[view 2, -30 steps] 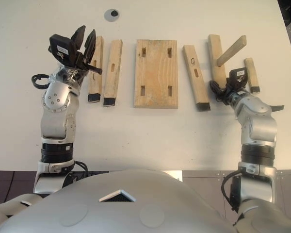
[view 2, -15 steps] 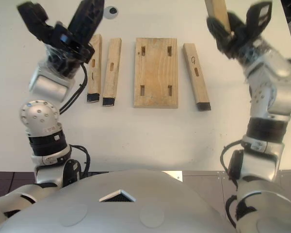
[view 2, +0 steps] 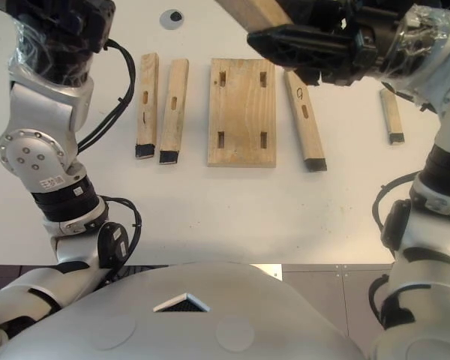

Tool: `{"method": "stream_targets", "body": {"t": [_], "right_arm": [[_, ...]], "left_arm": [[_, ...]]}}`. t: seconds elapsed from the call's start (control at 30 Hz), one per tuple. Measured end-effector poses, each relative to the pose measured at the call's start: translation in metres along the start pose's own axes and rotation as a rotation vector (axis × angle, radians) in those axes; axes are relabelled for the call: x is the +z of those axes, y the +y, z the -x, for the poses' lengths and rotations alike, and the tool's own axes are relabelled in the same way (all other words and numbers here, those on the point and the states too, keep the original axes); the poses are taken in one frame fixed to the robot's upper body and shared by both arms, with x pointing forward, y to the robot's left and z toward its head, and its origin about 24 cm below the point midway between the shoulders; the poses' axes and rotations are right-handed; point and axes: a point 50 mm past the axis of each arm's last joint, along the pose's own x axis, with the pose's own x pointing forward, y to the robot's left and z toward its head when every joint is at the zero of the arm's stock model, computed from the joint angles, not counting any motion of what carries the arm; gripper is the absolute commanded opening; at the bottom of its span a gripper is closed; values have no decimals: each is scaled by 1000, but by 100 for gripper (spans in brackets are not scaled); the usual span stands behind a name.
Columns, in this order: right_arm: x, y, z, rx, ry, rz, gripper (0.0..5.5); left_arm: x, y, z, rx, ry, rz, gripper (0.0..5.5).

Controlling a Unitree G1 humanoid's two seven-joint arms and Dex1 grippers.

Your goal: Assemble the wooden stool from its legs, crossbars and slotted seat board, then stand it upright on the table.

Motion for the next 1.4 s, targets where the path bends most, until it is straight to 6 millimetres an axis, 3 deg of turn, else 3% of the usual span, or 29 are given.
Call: {"method": "stream_targets", "body": {"t": [0.13,0.4,0.57,0.6,0.8,0.87,1.03,1.2,1.4], "right_arm": [[-9,1,4,20,51,-16,201],[-14,-1,9,77,33,-93,201],[-16,-2,9,73,34,-114,201],[-16,-3,8,66,35,-116,238],[-23,-15,11,-67,72,-93,335],[-39,-27,13,-174,165,-51,347],[-98,-60,42,-501,469,56,266],[-102,-77,74,-737,479,116,179],[-98,-87,78,-825,417,143,74]], "left_arm": [[-1,-4,-2,-54,-36,47,371],[-6,-6,-3,-97,-23,104,244],[-6,-1,-1,-76,-30,110,221],[-6,1,0,-70,-35,110,221],[1,12,4,3,-82,72,219],[7,19,5,42,-81,15,218],[4,23,8,29,115,-171,203],[1,31,22,29,374,-325,202],[-10,38,34,19,533,-375,202]]}}
